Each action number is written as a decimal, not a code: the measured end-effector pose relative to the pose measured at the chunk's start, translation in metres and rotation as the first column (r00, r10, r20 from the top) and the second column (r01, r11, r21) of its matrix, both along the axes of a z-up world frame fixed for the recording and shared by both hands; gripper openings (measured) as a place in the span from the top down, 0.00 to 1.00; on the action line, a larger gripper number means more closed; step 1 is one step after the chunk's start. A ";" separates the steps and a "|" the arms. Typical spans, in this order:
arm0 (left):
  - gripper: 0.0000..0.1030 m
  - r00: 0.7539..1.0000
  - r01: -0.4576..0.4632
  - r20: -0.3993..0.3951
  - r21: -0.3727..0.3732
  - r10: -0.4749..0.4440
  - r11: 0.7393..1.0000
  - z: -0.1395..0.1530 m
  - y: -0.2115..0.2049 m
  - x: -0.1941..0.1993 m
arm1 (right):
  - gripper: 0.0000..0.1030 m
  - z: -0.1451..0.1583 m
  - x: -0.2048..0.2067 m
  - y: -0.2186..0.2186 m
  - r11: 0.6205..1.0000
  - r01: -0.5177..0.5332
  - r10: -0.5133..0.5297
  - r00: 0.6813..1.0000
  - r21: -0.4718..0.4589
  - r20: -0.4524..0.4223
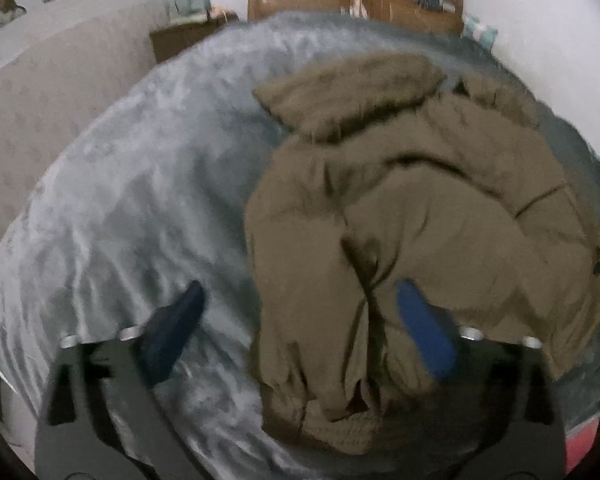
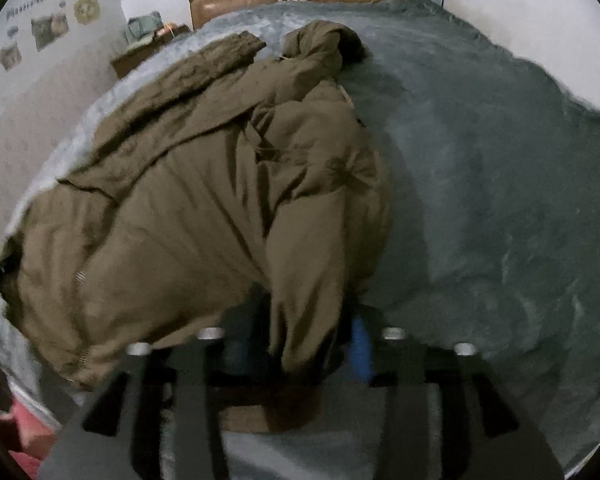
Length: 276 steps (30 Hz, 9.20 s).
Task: Fold large clothes
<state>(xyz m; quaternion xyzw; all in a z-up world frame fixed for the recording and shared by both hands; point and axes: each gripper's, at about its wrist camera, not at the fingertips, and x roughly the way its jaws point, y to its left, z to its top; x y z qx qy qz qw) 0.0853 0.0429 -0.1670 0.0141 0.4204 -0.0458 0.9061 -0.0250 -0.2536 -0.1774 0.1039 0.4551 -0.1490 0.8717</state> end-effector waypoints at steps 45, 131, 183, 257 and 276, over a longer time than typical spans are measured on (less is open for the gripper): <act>0.03 0.981 -0.137 -0.134 0.030 0.140 0.990 -0.021 0.024 0.309 | 0.32 -0.046 0.479 -0.019 0.998 -0.061 0.060 0.997 0.026 0.051; 0.04 0.996 -0.048 -0.069 0.132 0.057 0.990 0.028 -0.019 0.295 | 0.90 0.060 0.355 -0.134 0.994 -0.019 -0.001 0.982 0.106 0.190; 0.03 0.992 -0.086 -0.077 0.166 0.100 0.982 0.015 0.028 0.267 | 0.92 0.005 0.393 -0.021 0.986 -0.121 0.112 0.990 0.118 0.083; 0.28 0.983 -0.016 -0.178 0.108 0.035 0.994 -0.019 -0.058 0.251 | 0.38 0.004 0.285 -0.055 0.996 -0.078 0.078 0.997 -0.031 0.003; 0.03 0.999 -0.044 -0.012 0.071 0.045 0.997 0.027 -0.023 0.111 | 0.12 0.055 0.123 -0.007 0.979 0.061 -0.026 0.984 -0.195 0.178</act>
